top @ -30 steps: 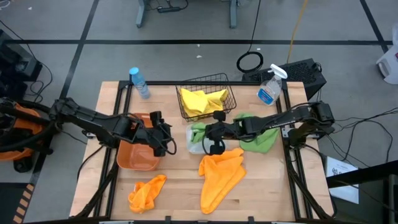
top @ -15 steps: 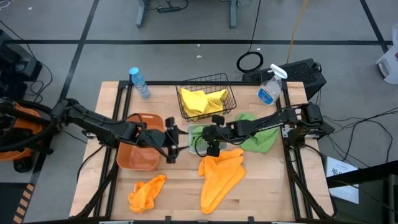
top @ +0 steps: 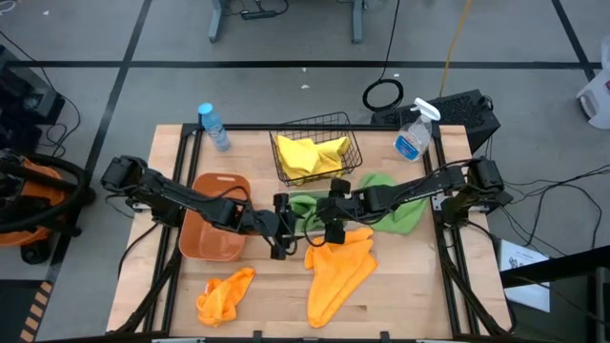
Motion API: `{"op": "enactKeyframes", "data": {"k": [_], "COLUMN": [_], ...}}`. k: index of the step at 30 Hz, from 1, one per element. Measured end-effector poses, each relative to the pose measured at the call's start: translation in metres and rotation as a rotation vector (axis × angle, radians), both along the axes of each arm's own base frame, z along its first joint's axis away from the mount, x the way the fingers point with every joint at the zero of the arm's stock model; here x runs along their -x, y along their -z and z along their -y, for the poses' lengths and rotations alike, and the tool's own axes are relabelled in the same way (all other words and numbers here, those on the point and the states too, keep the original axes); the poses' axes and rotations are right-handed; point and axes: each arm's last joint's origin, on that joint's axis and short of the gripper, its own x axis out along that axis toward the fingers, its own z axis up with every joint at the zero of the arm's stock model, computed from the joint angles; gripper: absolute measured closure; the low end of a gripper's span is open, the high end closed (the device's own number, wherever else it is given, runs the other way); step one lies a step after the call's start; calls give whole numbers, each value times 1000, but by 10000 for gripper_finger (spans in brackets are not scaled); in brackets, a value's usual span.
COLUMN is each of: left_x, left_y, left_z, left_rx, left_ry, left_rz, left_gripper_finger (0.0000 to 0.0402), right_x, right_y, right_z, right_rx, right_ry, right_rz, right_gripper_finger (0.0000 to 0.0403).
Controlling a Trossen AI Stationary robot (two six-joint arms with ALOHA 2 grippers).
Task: Sort microfiber towel by color & place in baskets
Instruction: Put the top green towel into the white bin
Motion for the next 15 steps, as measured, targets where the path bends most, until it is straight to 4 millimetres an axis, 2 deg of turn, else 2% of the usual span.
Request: {"op": "enactKeyframes", "data": {"k": [4, 8, 12, 15], "left_x": [-2, -3, -1, 3], "left_y": [1, 2, -5, -13], "left_z": [-7, -12, -9, -2], "left_rx": [18, 19, 26, 44], "left_ry": [-36, -52, -42, -33], "left_rz": [-1, -7, 11, 8], "left_gripper_finger": [143, 143, 143, 144], "right_x": [8, 14, 9, -2], "right_y": [-10, -27, -42, -39], "right_z": [-8, -20, -30, -31], "right_rx": [-19, -33, 3, 37], "right_ry": [2, -21, -73, -105], "right_rz": [-13, 49, 193, 248], "right_gripper_finger": [174, 198, 243, 296]}}
